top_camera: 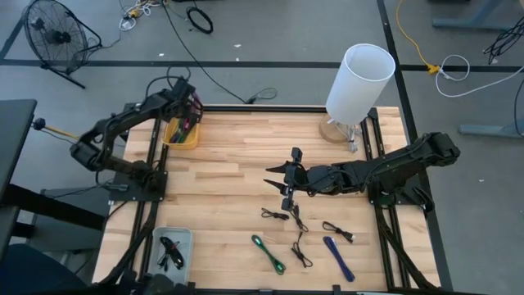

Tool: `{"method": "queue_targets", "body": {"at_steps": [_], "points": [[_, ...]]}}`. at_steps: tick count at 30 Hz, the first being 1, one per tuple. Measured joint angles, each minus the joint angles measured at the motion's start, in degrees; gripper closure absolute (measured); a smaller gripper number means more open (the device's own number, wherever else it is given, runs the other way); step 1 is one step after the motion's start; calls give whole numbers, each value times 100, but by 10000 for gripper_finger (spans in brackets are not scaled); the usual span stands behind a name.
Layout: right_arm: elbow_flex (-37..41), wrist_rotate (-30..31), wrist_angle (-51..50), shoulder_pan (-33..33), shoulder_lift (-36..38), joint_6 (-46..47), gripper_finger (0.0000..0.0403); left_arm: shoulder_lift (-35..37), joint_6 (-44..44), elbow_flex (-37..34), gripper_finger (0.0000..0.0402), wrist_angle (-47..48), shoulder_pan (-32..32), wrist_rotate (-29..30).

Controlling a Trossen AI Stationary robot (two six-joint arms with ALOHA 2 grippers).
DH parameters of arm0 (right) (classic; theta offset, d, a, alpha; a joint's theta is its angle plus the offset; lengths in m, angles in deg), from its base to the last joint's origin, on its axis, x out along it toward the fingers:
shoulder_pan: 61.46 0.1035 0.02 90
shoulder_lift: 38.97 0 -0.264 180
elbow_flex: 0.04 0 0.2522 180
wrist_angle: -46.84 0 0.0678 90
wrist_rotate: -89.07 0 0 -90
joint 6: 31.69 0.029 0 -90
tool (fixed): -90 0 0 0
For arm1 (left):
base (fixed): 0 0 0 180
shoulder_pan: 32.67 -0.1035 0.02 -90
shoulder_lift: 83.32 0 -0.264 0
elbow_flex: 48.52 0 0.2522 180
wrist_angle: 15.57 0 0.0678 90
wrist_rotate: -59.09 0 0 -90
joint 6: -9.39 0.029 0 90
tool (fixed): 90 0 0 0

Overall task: Pick & Place USB Port
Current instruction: Put the green charger cable into the yellow bin, then put the black charger cable into the gray bin

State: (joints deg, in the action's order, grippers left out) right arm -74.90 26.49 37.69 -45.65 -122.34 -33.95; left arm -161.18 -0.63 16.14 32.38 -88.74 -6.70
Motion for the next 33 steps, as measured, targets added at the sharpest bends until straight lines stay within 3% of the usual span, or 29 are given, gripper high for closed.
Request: {"method": "queue_targets", "body": {"at_steps": [7, 12, 17, 24, 33], "points": [[0, 0, 1, 0, 0, 0, 258, -87, -95, 0, 256, -2, 4, -46], [0, 1, 4, 0, 0, 0, 258, -9, 179, 0, 221, 7, 4, -266], [0, 2, 6, 0, 2, 0, 258, 496, 611, 0, 213, -355, 41, -1459], [0, 3, 6, 0, 2, -3, 258, 1899, 668, 2, 220, -1289, 603, -2495], [0, 15, 7, 0, 2, -22, 258, 3261, 920, 7, 223, -1769, 2201, -5489]]}}
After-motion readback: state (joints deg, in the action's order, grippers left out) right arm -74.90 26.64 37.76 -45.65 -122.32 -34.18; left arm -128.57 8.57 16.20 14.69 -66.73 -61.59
